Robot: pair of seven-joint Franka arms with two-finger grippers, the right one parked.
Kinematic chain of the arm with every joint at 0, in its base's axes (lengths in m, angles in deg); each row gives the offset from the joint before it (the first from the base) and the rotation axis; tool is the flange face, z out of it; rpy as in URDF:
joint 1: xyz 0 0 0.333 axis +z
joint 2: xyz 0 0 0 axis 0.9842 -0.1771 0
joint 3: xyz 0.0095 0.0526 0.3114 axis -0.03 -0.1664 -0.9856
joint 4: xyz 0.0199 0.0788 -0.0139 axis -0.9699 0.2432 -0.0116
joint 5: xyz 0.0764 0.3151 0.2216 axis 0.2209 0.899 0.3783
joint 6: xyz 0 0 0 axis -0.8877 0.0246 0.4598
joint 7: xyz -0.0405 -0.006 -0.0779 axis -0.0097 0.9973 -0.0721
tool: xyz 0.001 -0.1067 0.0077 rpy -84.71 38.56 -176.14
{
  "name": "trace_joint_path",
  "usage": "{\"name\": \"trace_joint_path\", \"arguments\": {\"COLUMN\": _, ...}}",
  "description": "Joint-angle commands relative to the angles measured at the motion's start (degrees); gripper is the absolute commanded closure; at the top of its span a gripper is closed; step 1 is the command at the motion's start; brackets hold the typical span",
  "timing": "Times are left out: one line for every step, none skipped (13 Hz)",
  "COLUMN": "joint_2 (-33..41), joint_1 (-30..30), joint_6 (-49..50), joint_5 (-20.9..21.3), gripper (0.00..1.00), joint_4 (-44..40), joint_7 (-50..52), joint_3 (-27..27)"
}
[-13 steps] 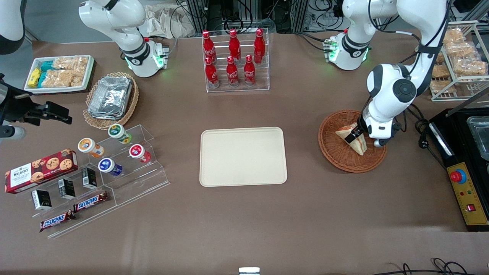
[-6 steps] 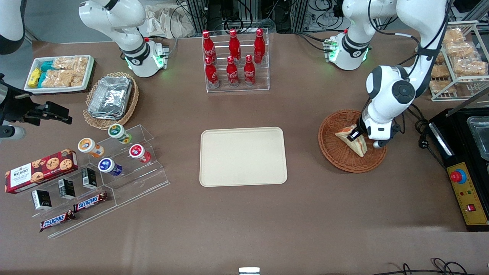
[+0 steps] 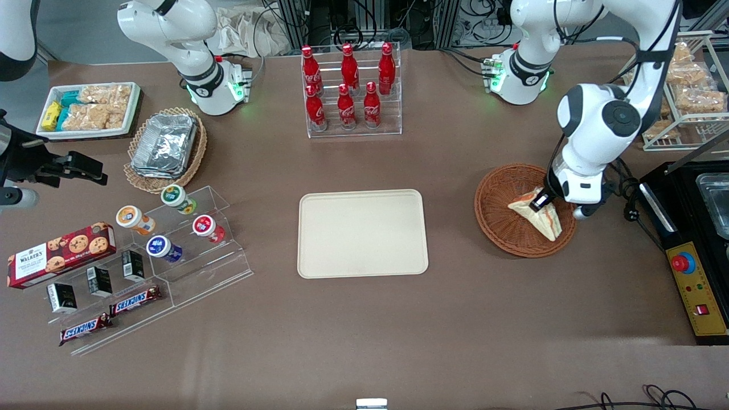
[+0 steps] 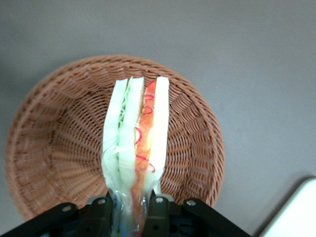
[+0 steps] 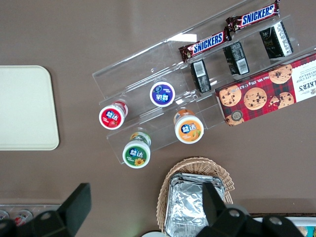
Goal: Place sandwich from basket to tray
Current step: 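Lift the sandwich up out of the basket with the left gripper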
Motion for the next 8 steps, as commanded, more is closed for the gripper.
{"name": "trace_joint_path", "arguments": {"joint_2": 1.56, "joint_1": 0.45, "joint_6": 15.04, "joint_5": 0.20, "gripper": 1.00, "joint_4": -10.32, "joint_7": -9.18, "joint_3": 0.42}}
{"name": "trace_joint_path", "arguments": {"joint_2": 1.12, "joint_1": 0.36, "joint_6": 21.54, "joint_5": 0.20, "gripper": 1.00, "joint_4": -15.59, "joint_7": -11.65, "joint_3": 0.42}}
{"name": "trace_joint_path", "arguments": {"joint_2": 0.77, "joint_1": 0.27, "joint_6": 27.09, "joint_5": 0.11, "gripper": 1.00, "joint_4": -20.51, "joint_7": -12.20, "joint_3": 0.51}}
{"name": "trace_joint_path", "arguments": {"joint_2": 0.50, "joint_1": 0.10, "joint_6": 30.89, "joint_5": 0.11, "gripper": 1.00, "joint_4": -24.56, "joint_7": -12.12, "joint_3": 0.68}}
{"name": "trace_joint_path", "arguments": {"joint_2": 0.41, "joint_1": -0.08, "joint_6": 33.53, "joint_5": 0.29, "gripper": 1.00, "joint_4": -27.48, "joint_7": -11.94, "joint_3": 2.34}}
{"name": "trace_joint_path", "arguments": {"joint_2": -0.11, "joint_1": -0.26, "joint_6": 34.61, "joint_5": 0.46, "gripper": 1.00, "joint_4": -29.42, "joint_7": -12.12, "joint_3": 3.92}}
{"name": "trace_joint_path", "arguments": {"joint_2": -0.20, "joint_1": -0.52, "joint_6": 34.79, "joint_5": 0.38, "gripper": 1.00, "joint_4": -30.74, "joint_7": -12.12, "joint_3": 4.54}}
{"name": "trace_joint_path", "arguments": {"joint_2": -0.29, "joint_1": -1.30, "joint_6": 35.31, "joint_5": 0.29, "gripper": 1.00, "joint_4": -31.98, "joint_7": -11.68, "joint_3": 6.38}}
